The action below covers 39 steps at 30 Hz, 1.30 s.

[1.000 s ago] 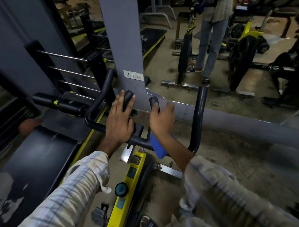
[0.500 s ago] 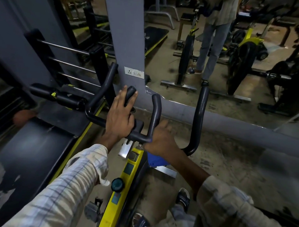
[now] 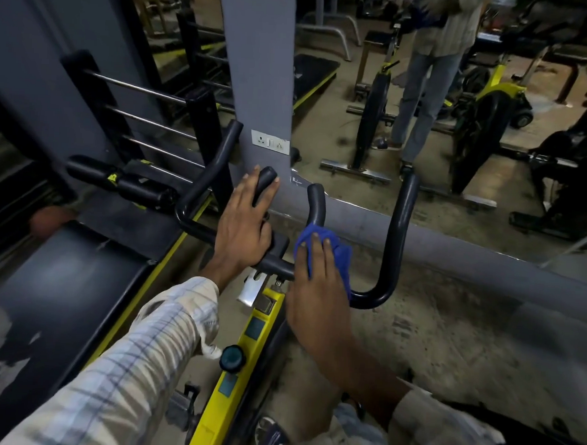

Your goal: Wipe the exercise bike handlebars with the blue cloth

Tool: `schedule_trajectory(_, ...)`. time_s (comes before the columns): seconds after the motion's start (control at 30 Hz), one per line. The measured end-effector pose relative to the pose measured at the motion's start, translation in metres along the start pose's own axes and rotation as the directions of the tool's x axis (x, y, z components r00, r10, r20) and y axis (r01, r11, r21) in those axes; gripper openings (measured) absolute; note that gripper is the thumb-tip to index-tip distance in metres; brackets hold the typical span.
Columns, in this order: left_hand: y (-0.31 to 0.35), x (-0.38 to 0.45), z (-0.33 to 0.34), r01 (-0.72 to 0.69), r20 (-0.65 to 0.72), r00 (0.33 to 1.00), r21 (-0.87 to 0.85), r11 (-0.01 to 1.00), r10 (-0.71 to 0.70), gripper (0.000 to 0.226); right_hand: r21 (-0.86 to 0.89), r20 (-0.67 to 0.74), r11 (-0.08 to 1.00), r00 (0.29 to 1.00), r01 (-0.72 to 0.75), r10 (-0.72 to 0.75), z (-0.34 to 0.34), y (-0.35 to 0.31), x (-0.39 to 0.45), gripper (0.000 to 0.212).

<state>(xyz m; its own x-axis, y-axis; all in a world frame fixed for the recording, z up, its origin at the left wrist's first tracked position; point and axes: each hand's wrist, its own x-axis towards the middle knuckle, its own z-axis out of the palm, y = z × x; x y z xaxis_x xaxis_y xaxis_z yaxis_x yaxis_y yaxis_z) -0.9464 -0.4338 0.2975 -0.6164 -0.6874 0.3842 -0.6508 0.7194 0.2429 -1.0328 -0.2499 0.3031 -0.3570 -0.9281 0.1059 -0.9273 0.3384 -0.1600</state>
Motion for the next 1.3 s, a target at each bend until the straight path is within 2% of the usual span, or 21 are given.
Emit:
schedule_trajectory(0.17, 0.001, -0.001, 0.0, 0.004, 0.005, 1.0, 0.0, 1.0, -0.004, 0.089, -0.026, -0.166, 0.998, 0.984, 0.064, -0.068, 0.009, 0.018, -0.011, 0.079)
schedule_trajectory(0.37, 0.003, -0.001, -0.001, 0.005, 0.003, 1.0, 0.014, 1.0, -0.005, 0.09, -0.054, -0.169, 0.996, 0.983, 0.067, -0.075, 0.017, 0.008, 0.023, 0.092)
schedule_trajectory(0.5, 0.003, -0.003, -0.001, 0.008, -0.007, 1.0, 0.004, 1.0, -0.008, 0.09, -0.153, -0.131, 0.983, 0.984, 0.098, -0.118, 0.007, -0.001, 0.055, 0.076)
schedule_trajectory(0.63, 0.004, -0.003, -0.001, 0.022, -0.01, 1.0, 0.007, 1.0, -0.022, 0.09, -0.234, -0.118, 0.956, 0.971, 0.178, -0.209, 0.026, 0.008, 0.027, 0.066)
schedule_trajectory(0.8, 0.004, -0.003, -0.002, 0.017, -0.006, 1.0, 0.007, 1.0, -0.017, 0.09, -0.235, -0.138, 0.951, 0.961, 0.202, -0.238, 0.029, 0.021, 0.024, 0.059)
schedule_trajectory(0.93, 0.003, -0.002, -0.002, 0.016, -0.009, 1.0, -0.001, 1.0, -0.016, 0.09, -0.262, -0.162, 0.959, 0.974, 0.112, -0.158, 0.032, 0.02, 0.024, 0.074)
schedule_trajectory(1.03, 0.001, -0.002, 0.0, 0.012, -0.015, 1.0, -0.004, 1.0, -0.012, 0.09, -0.255, -0.17, 0.953, 0.963, 0.163, -0.21, 0.043, 0.034, 0.007, 0.094)
schedule_trajectory(1.1, 0.0, -0.001, 0.003, 0.015, -0.012, 1.0, 0.008, 1.0, -0.015, 0.088, -0.246, -0.202, 0.952, 0.952, 0.179, -0.231, 0.043, 0.05, 0.001, 0.1)
schedule_trajectory(1.23, 0.001, -0.001, 0.008, 0.008, -0.017, 1.0, 0.071, 0.997, -0.007, 0.073, -0.225, -0.197, 0.929, 0.92, 0.295, -0.34, 0.036, 0.088, -0.008, 0.077)
schedule_trajectory(1.3, 0.007, -0.006, 0.012, -0.008, -0.024, 1.0, 0.058, 0.998, 0.009, 0.063, -0.206, -0.18, 0.944, 0.938, 0.258, -0.296, 0.031, 0.088, -0.007, 0.067)
